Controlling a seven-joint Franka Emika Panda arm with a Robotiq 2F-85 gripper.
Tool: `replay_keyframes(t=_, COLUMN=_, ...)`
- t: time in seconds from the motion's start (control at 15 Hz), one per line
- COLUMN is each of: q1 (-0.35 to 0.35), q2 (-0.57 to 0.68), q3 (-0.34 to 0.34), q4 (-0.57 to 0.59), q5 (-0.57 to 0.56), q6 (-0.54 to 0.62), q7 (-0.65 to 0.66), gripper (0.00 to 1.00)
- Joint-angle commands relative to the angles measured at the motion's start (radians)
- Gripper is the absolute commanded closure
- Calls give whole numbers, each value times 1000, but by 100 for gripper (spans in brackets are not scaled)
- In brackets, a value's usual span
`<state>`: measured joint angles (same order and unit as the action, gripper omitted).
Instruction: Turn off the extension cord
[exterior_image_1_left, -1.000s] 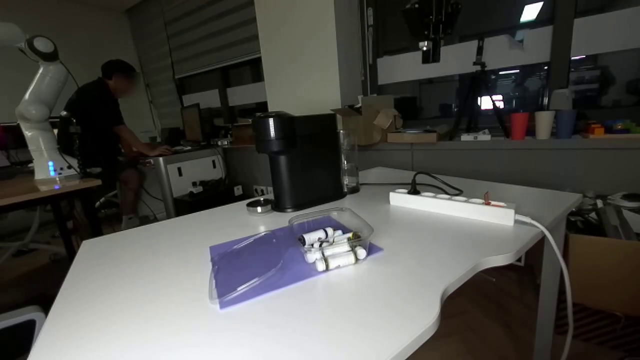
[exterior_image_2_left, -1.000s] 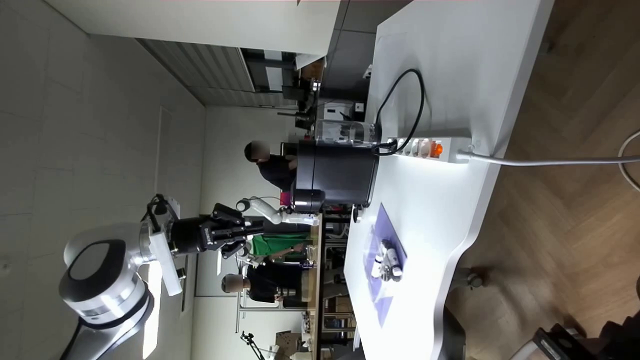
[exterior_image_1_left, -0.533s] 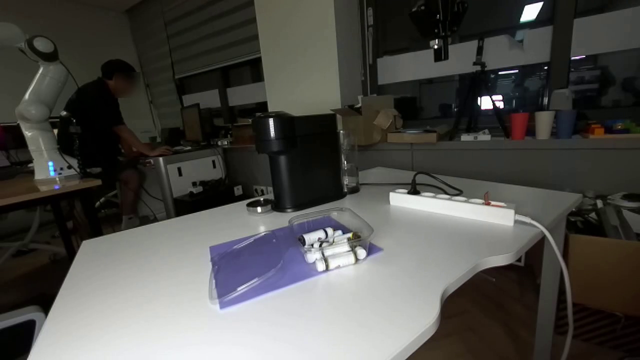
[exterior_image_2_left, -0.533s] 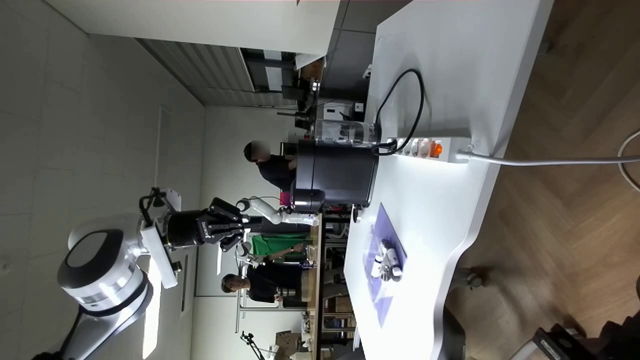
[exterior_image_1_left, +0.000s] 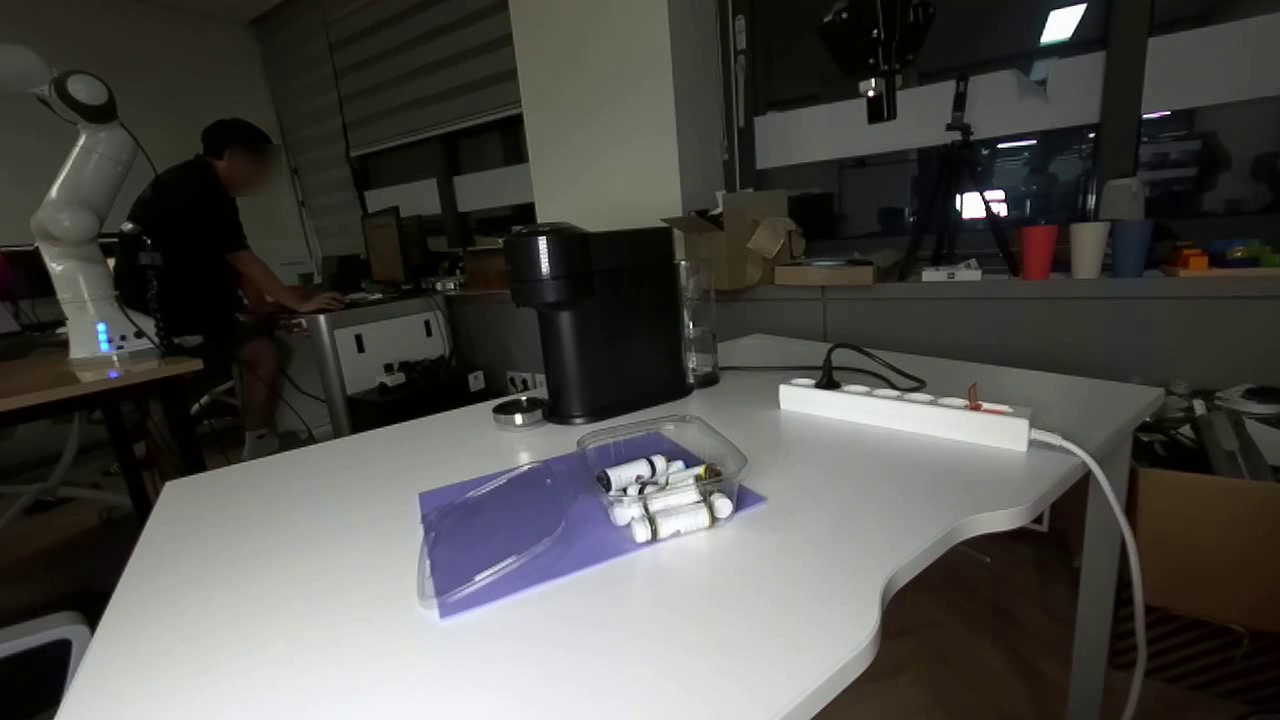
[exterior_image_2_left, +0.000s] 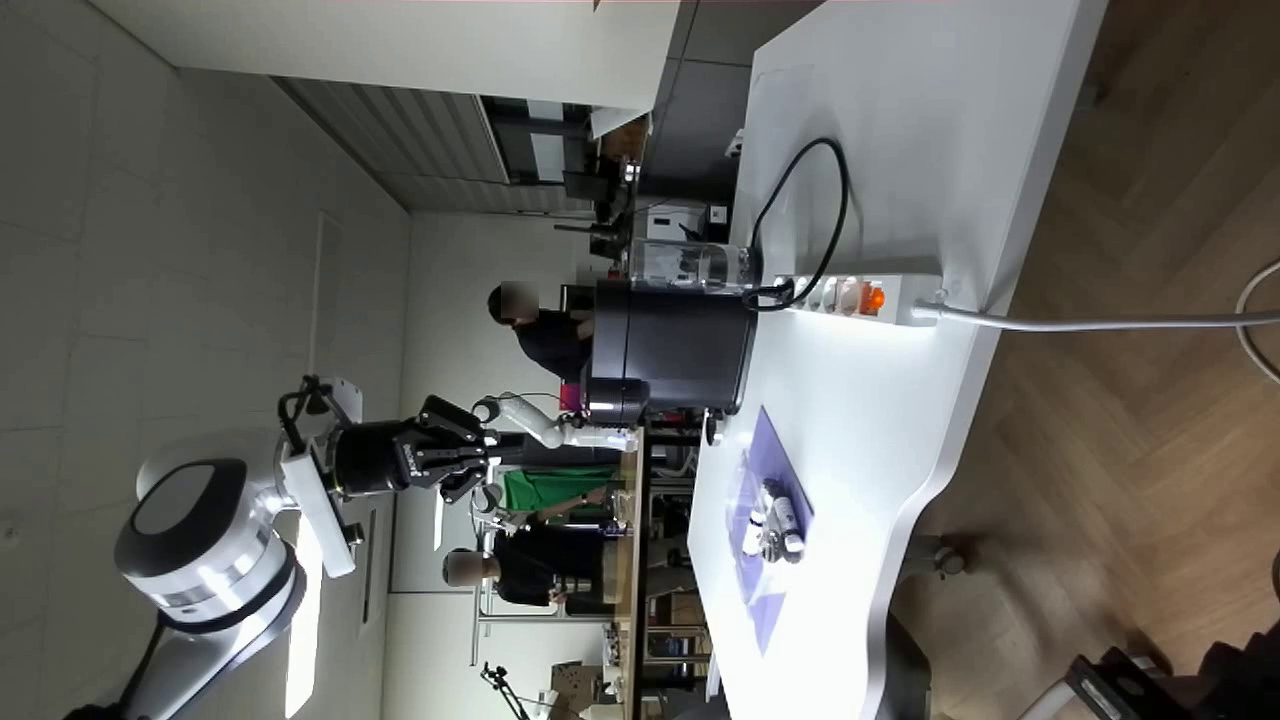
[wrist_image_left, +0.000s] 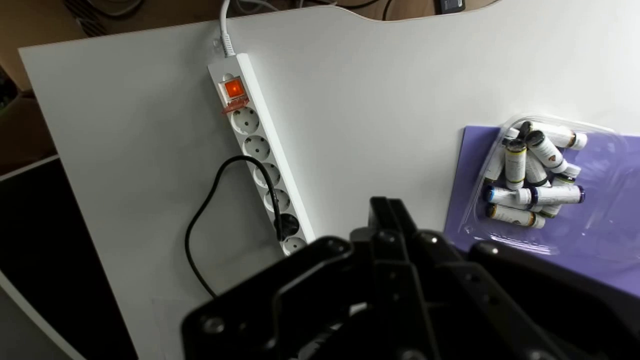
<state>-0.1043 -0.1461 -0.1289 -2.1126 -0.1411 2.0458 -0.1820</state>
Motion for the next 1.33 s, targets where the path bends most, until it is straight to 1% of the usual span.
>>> replay_keyframes(t=0.0, q1=-9, q2=0, q3=-3, q4=-7, q5=-18, q6=29, q7=-6, gripper=100)
replay_keyframes(t=0.13, q1=-27, q2=4, q3=-21, q4=-12, q5=-37, q6=70, q7=-27, gripper=100)
replay_keyframes(t=0.2, q1=-36, q2=6, q3=-36, q4=-10, q5=-25, q6=85, q7=-61, gripper=100)
replay_keyframes(t=0.4, q1=-61, q2=31, q3=-93, q4=1, q5=63, q6=149, q7=-201, gripper=100)
replay_keyframes(t=0.6, q1=-88, q2=98, q3=-140, q4=34, q5=137, q6=184, q7=-322, gripper=100)
replay_keyframes(t=0.73, q1=-108, q2=152, q3=-164, q4=51, q5=218, q6=201, q7=-420, gripper=100)
replay_keyframes(t=0.87, q1=-137, q2=205, q3=-178, q4=72, q5=299, q6=200, q7=-536, gripper=100)
replay_keyframes(t=1.0, q1=-173, q2=269, q3=-176, q4=97, q5=353, q6=197, q7=-649, gripper=100)
replay_keyframes(t=1.13, q1=-212, q2=337, q3=-169, q4=134, q5=357, q6=162, q7=-727, gripper=100)
replay_keyframes(t=1.27, q1=-240, q2=394, q3=-168, q4=165, q5=305, q6=119, q7=-735, gripper=100)
